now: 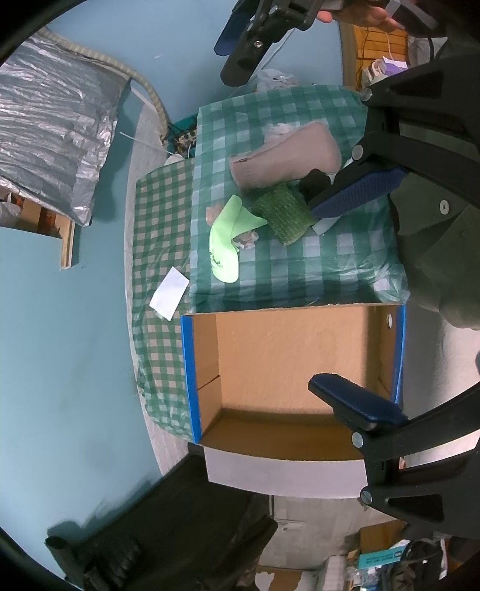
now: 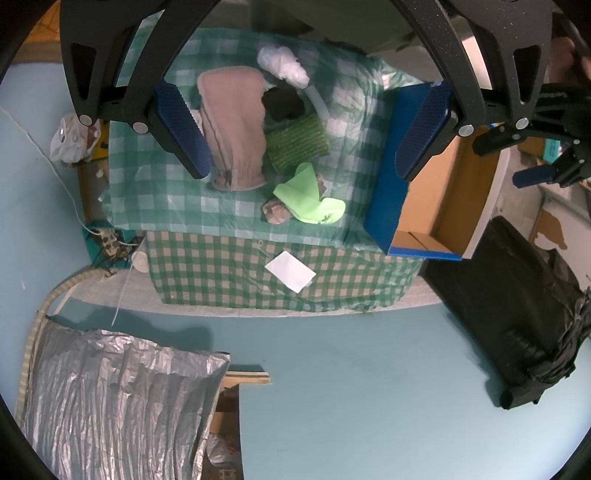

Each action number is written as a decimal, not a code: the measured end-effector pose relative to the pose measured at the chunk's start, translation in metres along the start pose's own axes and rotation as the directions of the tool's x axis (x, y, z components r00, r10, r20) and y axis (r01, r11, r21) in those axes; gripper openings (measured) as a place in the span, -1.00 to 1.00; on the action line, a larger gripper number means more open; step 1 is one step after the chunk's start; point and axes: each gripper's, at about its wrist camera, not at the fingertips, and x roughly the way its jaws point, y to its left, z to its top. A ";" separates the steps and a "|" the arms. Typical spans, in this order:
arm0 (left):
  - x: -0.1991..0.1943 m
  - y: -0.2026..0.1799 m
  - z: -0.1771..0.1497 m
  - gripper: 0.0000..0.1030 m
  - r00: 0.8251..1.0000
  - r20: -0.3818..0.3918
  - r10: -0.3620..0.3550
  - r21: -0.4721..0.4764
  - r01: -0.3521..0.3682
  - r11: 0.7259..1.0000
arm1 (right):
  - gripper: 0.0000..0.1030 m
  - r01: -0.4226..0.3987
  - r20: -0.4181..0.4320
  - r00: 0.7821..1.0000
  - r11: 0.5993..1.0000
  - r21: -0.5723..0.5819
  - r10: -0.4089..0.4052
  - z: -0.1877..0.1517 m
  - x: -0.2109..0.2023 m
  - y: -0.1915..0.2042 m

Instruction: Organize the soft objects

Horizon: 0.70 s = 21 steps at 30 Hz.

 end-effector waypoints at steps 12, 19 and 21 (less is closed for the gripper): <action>0.000 0.003 -0.003 0.70 1.000 -0.004 -0.002 0.000 0.002 1.000 | 0.95 0.001 -0.004 1.000 1.000 -0.001 -0.001 -0.005 0.001 0.002; -0.001 0.002 -0.002 0.70 1.000 -0.009 -0.002 0.012 0.002 1.000 | 0.95 0.001 -0.006 1.000 1.000 -0.002 -0.001 -0.006 0.000 0.002; -0.001 0.002 -0.002 0.70 1.000 -0.011 0.000 0.012 0.000 1.000 | 0.95 0.001 -0.005 1.000 1.000 -0.003 -0.001 -0.008 0.000 0.003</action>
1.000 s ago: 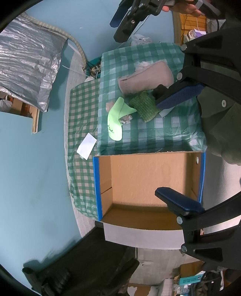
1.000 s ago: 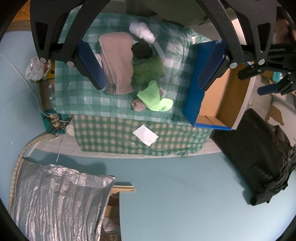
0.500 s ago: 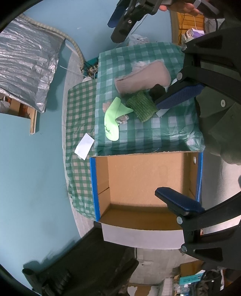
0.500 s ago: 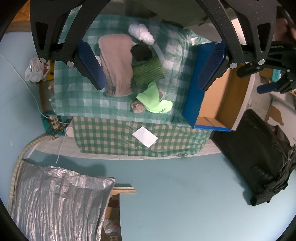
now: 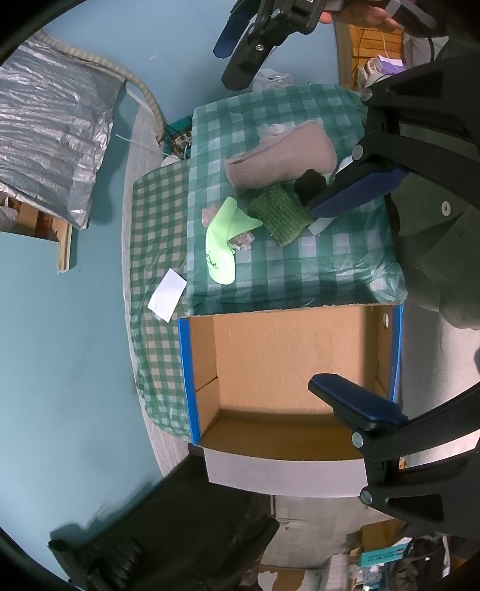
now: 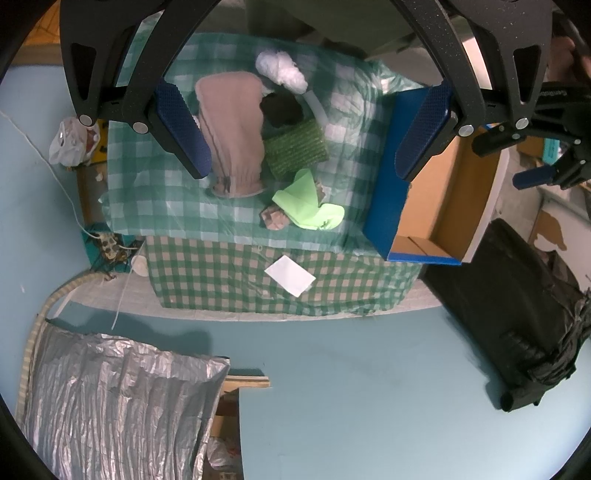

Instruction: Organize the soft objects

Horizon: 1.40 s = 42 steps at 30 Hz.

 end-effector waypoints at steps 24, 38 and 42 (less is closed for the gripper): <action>-0.001 -0.006 -0.002 0.70 1.000 -0.001 0.003 0.004 -0.003 1.000 | 0.95 -0.001 -0.005 1.000 1.000 0.004 0.001 0.000 0.000 -0.002; 0.001 -0.015 -0.008 0.70 1.000 -0.002 -0.004 0.009 0.004 1.000 | 0.95 0.000 -0.013 1.000 1.000 0.011 0.000 -0.010 -0.001 -0.010; 0.009 -0.020 -0.005 0.70 1.000 -0.012 -0.016 0.013 0.016 1.000 | 0.95 -0.003 -0.029 1.000 1.000 0.018 0.004 -0.009 0.002 -0.022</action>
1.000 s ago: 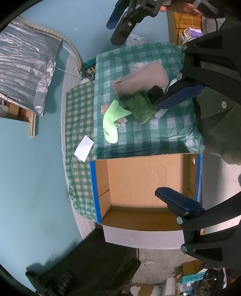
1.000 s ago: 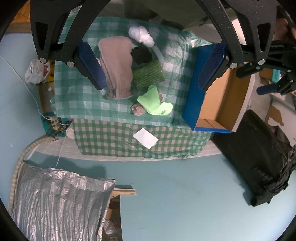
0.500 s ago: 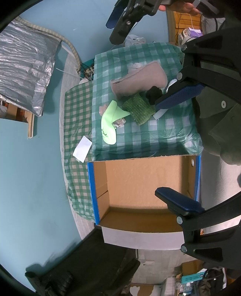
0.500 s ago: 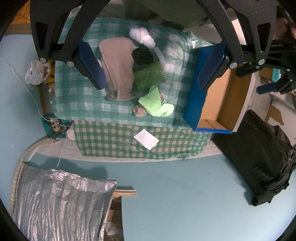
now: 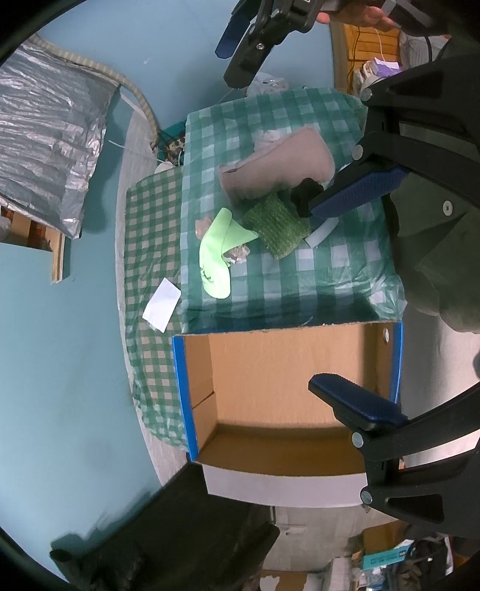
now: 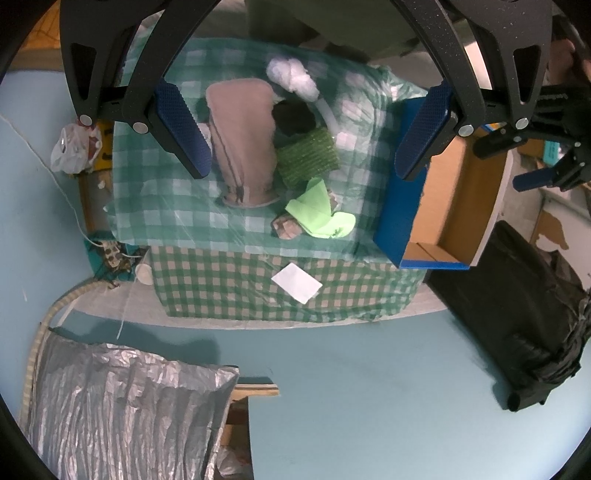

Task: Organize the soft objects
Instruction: 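Lower the right tool onto the grey fleece mitten and close on its cuff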

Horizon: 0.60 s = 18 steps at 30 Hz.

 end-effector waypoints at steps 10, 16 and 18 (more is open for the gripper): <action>0.040 -0.008 0.016 0.70 0.998 -0.067 -0.007 0.032 0.009 0.999 | 0.90 0.037 -0.066 0.997 0.999 0.032 -0.035 0.001 0.022 -0.045; 0.071 -0.020 0.015 0.70 0.992 -0.124 -0.020 0.041 0.025 0.999 | 0.88 0.033 -0.101 0.994 0.998 0.054 -0.027 -0.006 0.044 -0.071; 0.080 -0.025 0.016 0.70 0.990 -0.141 -0.019 0.051 0.026 0.998 | 0.88 0.030 -0.112 0.993 0.998 0.053 -0.024 -0.009 0.052 -0.076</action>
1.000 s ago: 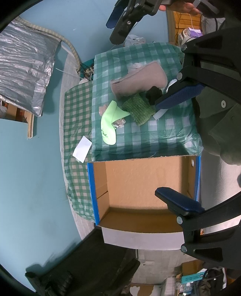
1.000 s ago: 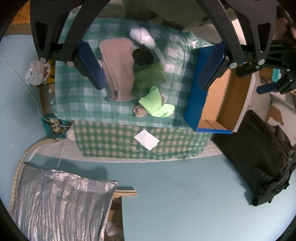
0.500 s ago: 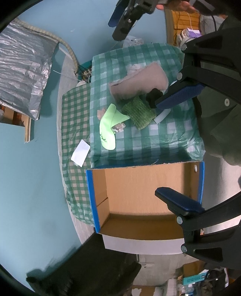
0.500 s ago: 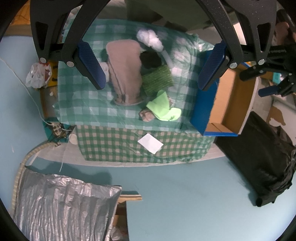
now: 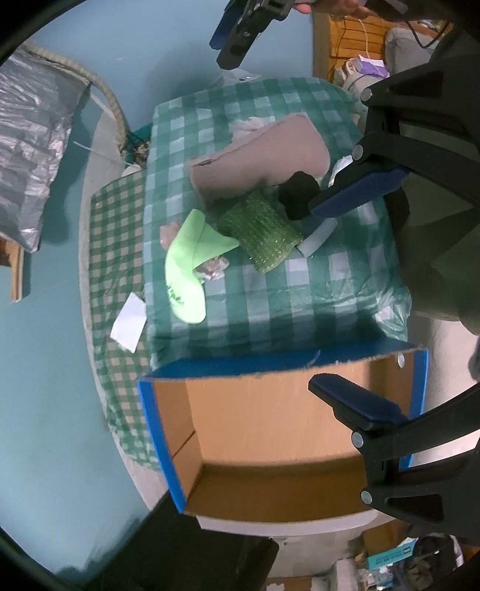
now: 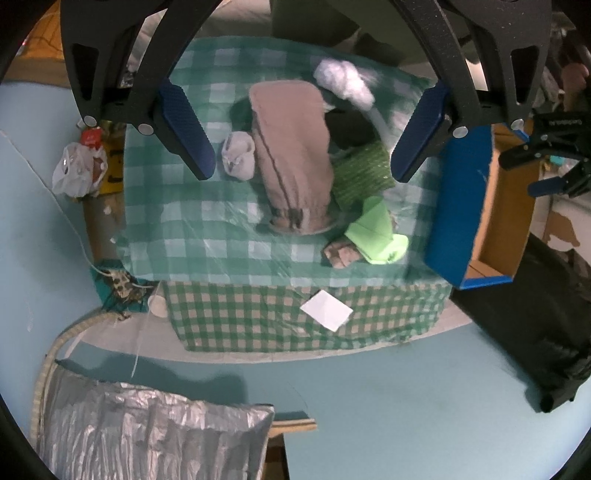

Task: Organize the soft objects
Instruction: 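Lower the right tool onto the grey fleece mitten and close on its cuff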

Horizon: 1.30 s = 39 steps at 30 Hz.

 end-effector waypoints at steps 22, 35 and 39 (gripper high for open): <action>0.096 -0.049 0.023 0.70 0.996 -0.089 -0.015 0.177 0.031 0.984 | 0.87 0.002 -0.164 0.986 0.990 -0.138 -0.025 -0.024 0.112 -0.012; 0.142 -0.062 0.031 0.70 0.990 -0.135 -0.035 0.289 0.073 0.954 | 0.87 -0.018 -0.217 0.976 0.984 -0.175 -0.021 -0.033 0.149 -0.010; 0.150 -0.066 0.035 0.70 0.989 -0.145 -0.039 0.305 0.082 0.949 | 0.87 -0.009 -0.227 0.973 0.983 -0.185 -0.034 -0.034 0.157 -0.009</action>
